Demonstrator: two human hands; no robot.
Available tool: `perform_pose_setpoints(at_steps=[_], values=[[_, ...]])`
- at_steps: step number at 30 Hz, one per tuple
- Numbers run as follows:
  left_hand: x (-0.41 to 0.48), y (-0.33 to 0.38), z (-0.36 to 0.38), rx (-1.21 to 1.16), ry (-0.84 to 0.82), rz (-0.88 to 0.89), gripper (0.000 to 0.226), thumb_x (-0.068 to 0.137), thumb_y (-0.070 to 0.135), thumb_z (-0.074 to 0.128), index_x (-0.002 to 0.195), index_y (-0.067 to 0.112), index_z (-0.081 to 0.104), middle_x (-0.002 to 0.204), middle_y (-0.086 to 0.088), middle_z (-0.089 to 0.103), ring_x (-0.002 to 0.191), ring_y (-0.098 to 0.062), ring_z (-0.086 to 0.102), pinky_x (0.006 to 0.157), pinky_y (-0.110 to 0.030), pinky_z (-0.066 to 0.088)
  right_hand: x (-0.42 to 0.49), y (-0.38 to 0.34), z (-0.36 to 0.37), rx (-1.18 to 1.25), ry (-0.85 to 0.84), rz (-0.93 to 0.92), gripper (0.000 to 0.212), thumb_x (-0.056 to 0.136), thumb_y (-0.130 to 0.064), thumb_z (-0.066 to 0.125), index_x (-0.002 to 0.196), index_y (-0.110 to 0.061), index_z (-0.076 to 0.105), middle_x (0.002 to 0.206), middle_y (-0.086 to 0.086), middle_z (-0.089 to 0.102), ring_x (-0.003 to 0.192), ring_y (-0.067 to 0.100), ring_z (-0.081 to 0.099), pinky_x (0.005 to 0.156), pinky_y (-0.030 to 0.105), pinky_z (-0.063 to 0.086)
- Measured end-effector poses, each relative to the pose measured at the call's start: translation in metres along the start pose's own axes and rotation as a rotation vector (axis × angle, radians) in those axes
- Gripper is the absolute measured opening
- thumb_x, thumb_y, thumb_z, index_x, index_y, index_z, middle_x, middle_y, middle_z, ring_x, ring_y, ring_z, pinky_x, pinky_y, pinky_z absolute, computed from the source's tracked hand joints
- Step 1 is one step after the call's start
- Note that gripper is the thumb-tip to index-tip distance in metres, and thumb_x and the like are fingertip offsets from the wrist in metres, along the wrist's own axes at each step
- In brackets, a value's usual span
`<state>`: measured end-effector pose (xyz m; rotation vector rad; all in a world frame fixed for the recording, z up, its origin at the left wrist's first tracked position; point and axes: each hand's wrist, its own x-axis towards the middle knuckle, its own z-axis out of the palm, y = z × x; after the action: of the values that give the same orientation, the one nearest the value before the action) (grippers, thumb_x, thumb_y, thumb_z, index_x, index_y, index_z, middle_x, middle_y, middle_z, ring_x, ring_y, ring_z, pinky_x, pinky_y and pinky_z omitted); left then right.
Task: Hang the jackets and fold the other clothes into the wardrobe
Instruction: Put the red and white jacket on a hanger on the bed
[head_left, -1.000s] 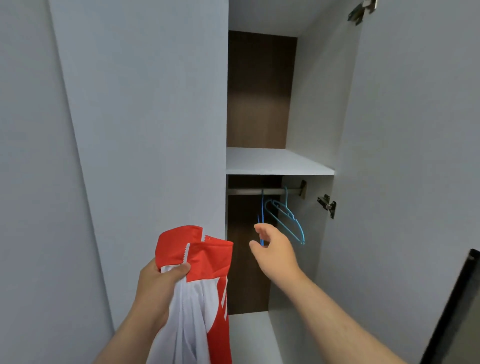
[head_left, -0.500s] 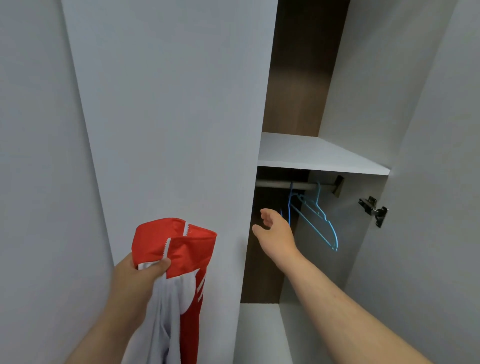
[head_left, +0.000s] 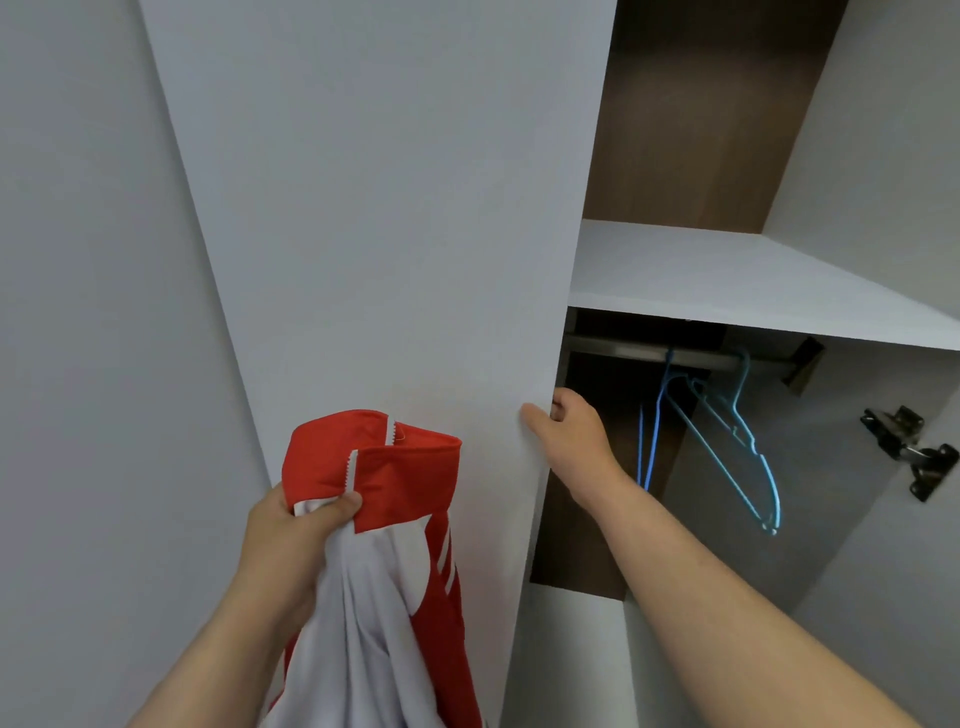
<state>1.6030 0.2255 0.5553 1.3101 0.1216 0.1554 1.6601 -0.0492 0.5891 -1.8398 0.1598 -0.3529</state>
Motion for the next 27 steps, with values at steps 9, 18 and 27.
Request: perform_pose_setpoints(at_steps=[9, 18, 27], values=[[-0.035, -0.003, -0.016, 0.008, 0.04, -0.029, 0.029, 0.079, -0.004, 0.071, 0.103, 0.014, 0.072, 0.097, -0.011, 0.076, 0.087, -0.028, 0.074, 0.079, -0.039, 0.055, -0.02, -0.008, 0.004, 0.034, 0.05, -0.008, 0.028, 0.097, -0.019, 0.058, 0.108, 0.006, 0.059, 0.102, 0.03, 0.062, 0.079, 0.028, 0.059, 0.086, 0.053, 0.054], [-0.059, 0.017, -0.065, -0.028, 0.063, -0.047, 0.029, 0.079, -0.004, 0.072, 0.102, 0.014, 0.071, 0.094, -0.01, 0.076, 0.084, -0.029, 0.074, 0.081, -0.043, 0.056, -0.075, -0.025, 0.014, -0.022, 0.132, 0.042, 0.028, 0.093, -0.022, 0.062, 0.103, 0.005, 0.061, 0.1, 0.021, 0.067, 0.088, 0.034, 0.067, 0.083, 0.043, 0.058], [-0.101, 0.041, -0.129, -0.077, 0.07, -0.079, 0.041, 0.078, 0.004, 0.078, 0.115, 0.016, 0.066, 0.101, -0.009, 0.074, 0.089, -0.032, 0.073, 0.081, -0.049, 0.058, -0.154, -0.042, 0.043, -0.11, 0.208, 0.011, 0.025, 0.093, -0.023, 0.064, 0.09, 0.002, 0.061, 0.08, 0.011, 0.063, 0.069, 0.02, 0.059, 0.064, 0.029, 0.051]])
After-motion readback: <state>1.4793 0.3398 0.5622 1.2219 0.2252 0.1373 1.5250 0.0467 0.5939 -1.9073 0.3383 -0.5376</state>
